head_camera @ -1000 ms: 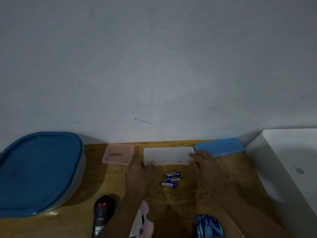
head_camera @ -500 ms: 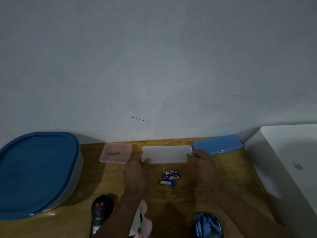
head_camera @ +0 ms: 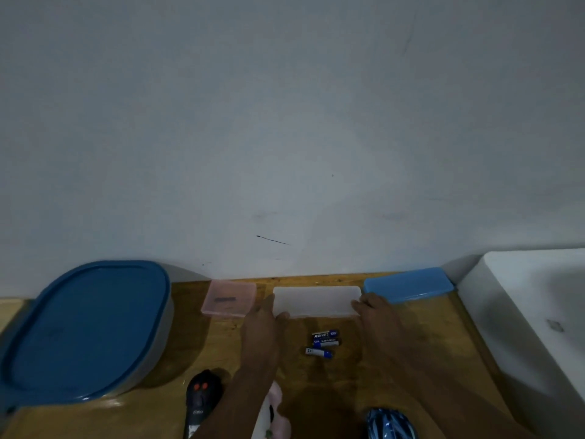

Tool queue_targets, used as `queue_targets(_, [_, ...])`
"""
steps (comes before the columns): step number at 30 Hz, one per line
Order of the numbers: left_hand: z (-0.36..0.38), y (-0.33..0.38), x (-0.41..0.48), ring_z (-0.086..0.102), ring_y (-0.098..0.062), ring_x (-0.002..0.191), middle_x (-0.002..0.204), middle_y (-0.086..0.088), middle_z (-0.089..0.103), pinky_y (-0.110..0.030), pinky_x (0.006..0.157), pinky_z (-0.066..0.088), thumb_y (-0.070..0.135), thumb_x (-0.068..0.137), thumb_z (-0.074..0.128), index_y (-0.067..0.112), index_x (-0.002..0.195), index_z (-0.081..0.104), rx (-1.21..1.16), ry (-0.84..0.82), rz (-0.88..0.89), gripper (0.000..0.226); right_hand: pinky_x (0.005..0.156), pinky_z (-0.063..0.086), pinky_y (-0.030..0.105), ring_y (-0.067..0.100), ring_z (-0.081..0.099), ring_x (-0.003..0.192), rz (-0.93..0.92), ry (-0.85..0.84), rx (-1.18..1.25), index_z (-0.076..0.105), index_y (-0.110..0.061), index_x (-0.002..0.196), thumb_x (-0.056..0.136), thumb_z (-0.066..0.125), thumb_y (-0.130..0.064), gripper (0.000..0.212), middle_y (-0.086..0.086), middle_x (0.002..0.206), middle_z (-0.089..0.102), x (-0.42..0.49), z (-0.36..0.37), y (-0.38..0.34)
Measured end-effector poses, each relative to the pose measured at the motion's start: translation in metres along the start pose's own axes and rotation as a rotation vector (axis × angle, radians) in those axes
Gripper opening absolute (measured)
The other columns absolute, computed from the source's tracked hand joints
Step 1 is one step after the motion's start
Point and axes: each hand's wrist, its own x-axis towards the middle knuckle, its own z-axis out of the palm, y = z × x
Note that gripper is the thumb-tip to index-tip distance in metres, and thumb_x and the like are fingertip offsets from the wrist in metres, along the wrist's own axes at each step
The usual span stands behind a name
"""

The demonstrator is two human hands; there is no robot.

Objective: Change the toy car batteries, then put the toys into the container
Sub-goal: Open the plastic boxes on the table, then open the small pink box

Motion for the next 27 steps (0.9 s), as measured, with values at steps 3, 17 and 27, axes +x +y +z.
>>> queue_targets(3, [-0.019, 0.004, -0.009, 0.062, -0.019, 0.108, 0.123, -0.006, 0.065, -0.024, 0.086, 0.049, 0.025, 0.094, 0.059, 0.016, 0.131, 0.054, 0.064, 0.055, 0.064, 0.038, 0.109, 0.034, 0.029, 0.021, 0.038, 0.131, -0.091, 0.092, -0.007, 0.041, -0.017, 0.142, 0.099, 0.048, -0.019, 0.044, 0.007, 0.146, 0.040, -0.010, -0.010, -0.011])
queue_targets(17, [-0.112, -0.060, -0.046, 0.060, -0.019, 0.099, 0.118, -0.002, 0.062, -0.025, 0.074, 0.046, 0.024, 0.090, 0.060, 0.021, 0.122, 0.057, 0.250, 0.101, 0.048, 0.032, 0.099, 0.038, 0.025, 0.018, 0.052, 0.117, -0.377, 0.237, 0.262, 0.056, -0.016, 0.126, 0.096, 0.052, -0.030, 0.033, 0.002, 0.127, 0.056, -0.052, 0.004, -0.138])
queue_targets(27, [-0.088, -0.109, 0.025, 0.049, -0.023, 0.120, 0.137, -0.010, 0.046, -0.029, 0.101, 0.042, 0.016, 0.098, 0.048, 0.010, 0.141, 0.036, 0.179, 0.000, 0.026, 0.045, 0.087, 0.051, 0.031, 0.026, 0.065, 0.100, -0.336, 0.309, 0.157, 0.067, -0.011, 0.110, 0.078, 0.074, -0.012, 0.032, 0.008, 0.111, 0.067, 0.008, 0.060, -0.189])
